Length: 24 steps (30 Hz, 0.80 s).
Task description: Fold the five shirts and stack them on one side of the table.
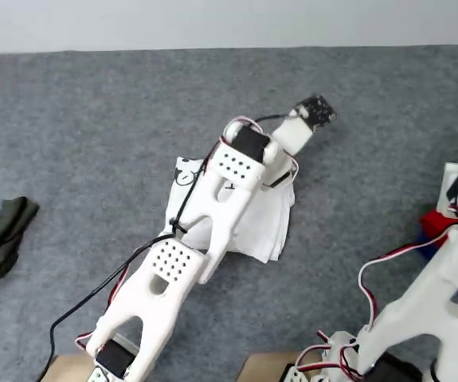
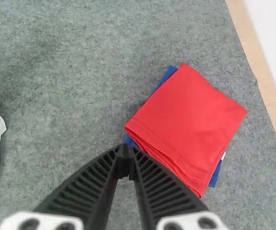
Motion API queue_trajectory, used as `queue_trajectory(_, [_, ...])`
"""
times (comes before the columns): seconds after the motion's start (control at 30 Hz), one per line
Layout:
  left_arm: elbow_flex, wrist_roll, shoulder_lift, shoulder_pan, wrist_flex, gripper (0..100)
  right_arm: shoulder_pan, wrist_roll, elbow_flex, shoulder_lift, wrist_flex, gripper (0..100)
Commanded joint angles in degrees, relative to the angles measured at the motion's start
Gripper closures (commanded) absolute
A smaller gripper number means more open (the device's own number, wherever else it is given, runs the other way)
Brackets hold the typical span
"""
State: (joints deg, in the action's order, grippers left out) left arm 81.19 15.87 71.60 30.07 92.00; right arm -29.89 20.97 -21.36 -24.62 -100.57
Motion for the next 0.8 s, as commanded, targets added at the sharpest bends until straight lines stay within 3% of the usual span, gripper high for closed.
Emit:
queue_trajectory(0.0, [1.80, 0.09, 1.49, 0.79, -3.60, 99, -0.57, 0.35, -0.18, -2.24, -2.42, 99.0])
queue_trajectory(0.1, [2.95, 0.00, 2.02, 0.70, -4.22, 99, -0.57, 0.35, -0.18, -2.24, -2.42, 99.0])
queue_trajectory(0.3, [11.65, 0.00, -0.62, 0.97, 7.30, 99, -0.40, 0.35, -0.18, -2.24, -2.42, 99.0])
queue_trajectory(0.4, [15.25, 0.00, -2.46, 0.70, 8.62, 99, -0.40, 0.26, -0.18, -2.24, -2.42, 99.0])
queue_trajectory(0.63, [7.96, -0.09, -11.08, 0.97, 8.79, 99, -0.48, 0.26, -0.18, -2.33, -2.42, 99.0])
queue_trajectory(0.77, [-7.08, -0.09, -21.27, 0.88, 8.88, 99, -0.66, 0.44, -0.18, -3.03, -2.42, 99.0])
